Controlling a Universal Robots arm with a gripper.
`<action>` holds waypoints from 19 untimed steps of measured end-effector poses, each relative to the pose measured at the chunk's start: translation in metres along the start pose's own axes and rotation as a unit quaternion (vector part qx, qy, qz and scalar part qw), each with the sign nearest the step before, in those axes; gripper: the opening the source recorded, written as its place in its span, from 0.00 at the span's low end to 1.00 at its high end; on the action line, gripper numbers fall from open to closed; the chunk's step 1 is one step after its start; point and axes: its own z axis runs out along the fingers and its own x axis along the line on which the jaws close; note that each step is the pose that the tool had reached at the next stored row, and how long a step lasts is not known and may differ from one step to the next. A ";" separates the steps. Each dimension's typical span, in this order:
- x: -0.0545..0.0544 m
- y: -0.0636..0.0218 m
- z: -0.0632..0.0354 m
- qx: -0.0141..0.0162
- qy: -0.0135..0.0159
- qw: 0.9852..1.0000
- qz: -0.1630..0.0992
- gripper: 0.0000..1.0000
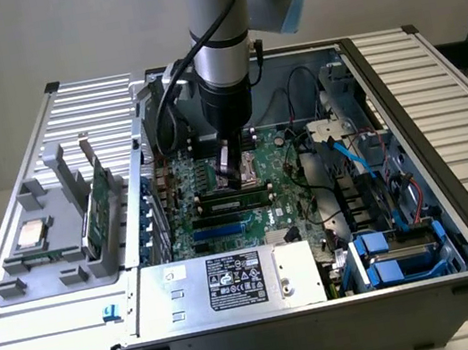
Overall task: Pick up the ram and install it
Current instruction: 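Press down the ram until it locks into place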
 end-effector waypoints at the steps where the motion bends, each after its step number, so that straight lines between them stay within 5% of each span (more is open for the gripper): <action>1: 0.000 0.0000 0.0000 0.000 0.000 1.000 0.006 0.09; 10: 0.000 0.0000 0.0000 -0.001 -0.002 0.998 0.059 0.09; 19: 0.000 0.0000 0.0000 -0.002 -0.003 0.993 0.119 0.09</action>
